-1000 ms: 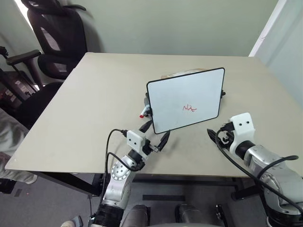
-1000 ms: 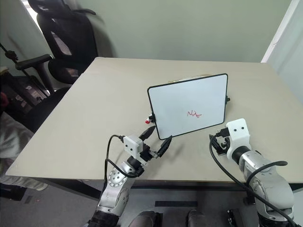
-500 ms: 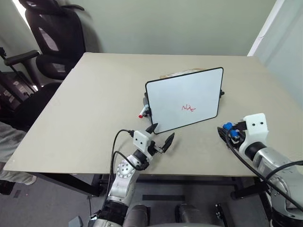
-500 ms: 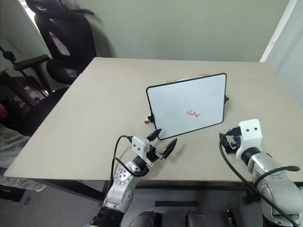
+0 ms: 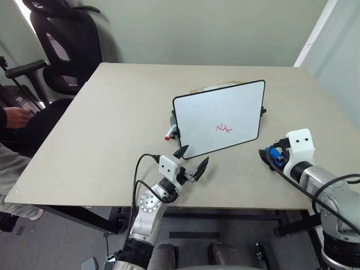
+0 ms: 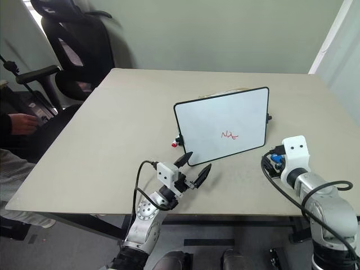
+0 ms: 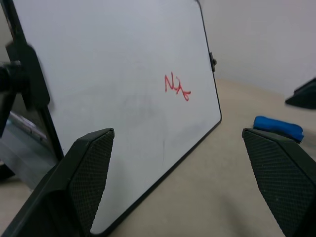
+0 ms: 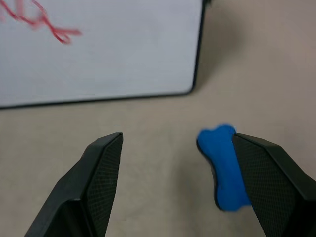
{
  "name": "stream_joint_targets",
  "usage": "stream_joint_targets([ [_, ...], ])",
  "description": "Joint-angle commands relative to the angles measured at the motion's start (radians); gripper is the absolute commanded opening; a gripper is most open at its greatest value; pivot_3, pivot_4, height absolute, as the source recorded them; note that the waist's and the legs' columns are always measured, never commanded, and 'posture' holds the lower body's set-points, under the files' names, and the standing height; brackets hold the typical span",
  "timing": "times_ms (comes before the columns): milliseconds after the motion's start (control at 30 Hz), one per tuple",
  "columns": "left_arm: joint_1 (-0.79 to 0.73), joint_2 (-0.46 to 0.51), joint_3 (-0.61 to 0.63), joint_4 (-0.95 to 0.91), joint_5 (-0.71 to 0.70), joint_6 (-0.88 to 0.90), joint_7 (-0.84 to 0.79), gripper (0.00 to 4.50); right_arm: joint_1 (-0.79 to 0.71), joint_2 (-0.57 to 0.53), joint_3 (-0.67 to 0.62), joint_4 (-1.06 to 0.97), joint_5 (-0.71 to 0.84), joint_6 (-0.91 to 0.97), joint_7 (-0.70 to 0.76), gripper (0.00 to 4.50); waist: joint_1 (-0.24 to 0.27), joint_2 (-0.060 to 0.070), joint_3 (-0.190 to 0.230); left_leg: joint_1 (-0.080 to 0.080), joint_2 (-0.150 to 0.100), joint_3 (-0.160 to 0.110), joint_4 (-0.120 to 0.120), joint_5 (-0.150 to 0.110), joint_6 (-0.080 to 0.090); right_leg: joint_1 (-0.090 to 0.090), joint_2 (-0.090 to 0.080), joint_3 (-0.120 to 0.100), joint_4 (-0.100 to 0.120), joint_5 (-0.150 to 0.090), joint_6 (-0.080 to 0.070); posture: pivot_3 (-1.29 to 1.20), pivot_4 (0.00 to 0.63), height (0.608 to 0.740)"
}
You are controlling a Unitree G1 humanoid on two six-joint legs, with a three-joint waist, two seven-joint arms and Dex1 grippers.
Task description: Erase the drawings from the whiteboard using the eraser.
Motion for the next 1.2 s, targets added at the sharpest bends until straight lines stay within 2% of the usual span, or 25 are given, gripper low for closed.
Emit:
stream_joint_targets([
  [33,0.012,-0.006,-0.015,-0.077,0.006,-0.014,0.008,4.5,-0.052,-0.019,0.003,0.043,-0.016,0.016,-0.014,3.73,0.0,0.0,0.0,0.0,0.0,0.0,0.0,0.0,0.0,0.0,0.0,0.0,0.0,0.0,0.0,0.0,0.15,0.74],
  [300,0.044,-0.007,-0.019,-0.126,0.007,0.003,0.03,4.5,-0.167,-0.08,0.097,0.218,-0.084,0.005,-0.01,3.73,0.0,0.001,0.0,0.0,0.0,0.0,0.0,0.001,0.001,0.0,0.0,0.0,0.0,0.0,0.0,0.0,0.15,0.74],
  [633,0.077,-0.004,-0.02,-0.154,0.006,0.007,0.046,4.5,-0.212,-0.163,0.172,0.373,-0.09,0.048,0.05,3.73,0.002,0.001,0.0,0.0,0.0,0.0,0.0,0.0,0.001,0.0,0.0,0.0,0.0,0.0,0.0,0.0,0.15,0.74],
  [833,0.079,-0.007,-0.017,-0.147,0.004,0.008,0.051,4.5,-0.244,-0.158,0.163,0.414,-0.081,0.063,0.055,3.73,0.002,0.001,0.0,0.0,0.0,0.0,0.0,0.0,0.001,0.0,0.0,0.0,0.0,0.0,0.0,0.0,0.15,0.74],
  [900,0.077,-0.007,-0.015,-0.141,0.003,0.006,0.05,4.5,-0.254,-0.154,0.158,0.432,-0.08,0.057,0.056,3.35,0.002,0.001,0.0,0.0,0.0,0.0,0.0,0.0,0.001,0.0,0.0,0.0,0.0,0.0,0.0,0.0,0.15,0.74],
  [1200,0.068,-0.012,-0.016,-0.126,0.002,0.004,0.047,4.5,-0.308,-0.164,0.202,0.525,-0.099,0.007,0.073,3.35,0.002,0.001,0.0,0.0,0.0,0.0,0.0,0.0,0.001,0.0,0.0,0.0,0.001,0.001,0.0,0.0,0.15,0.74],
])
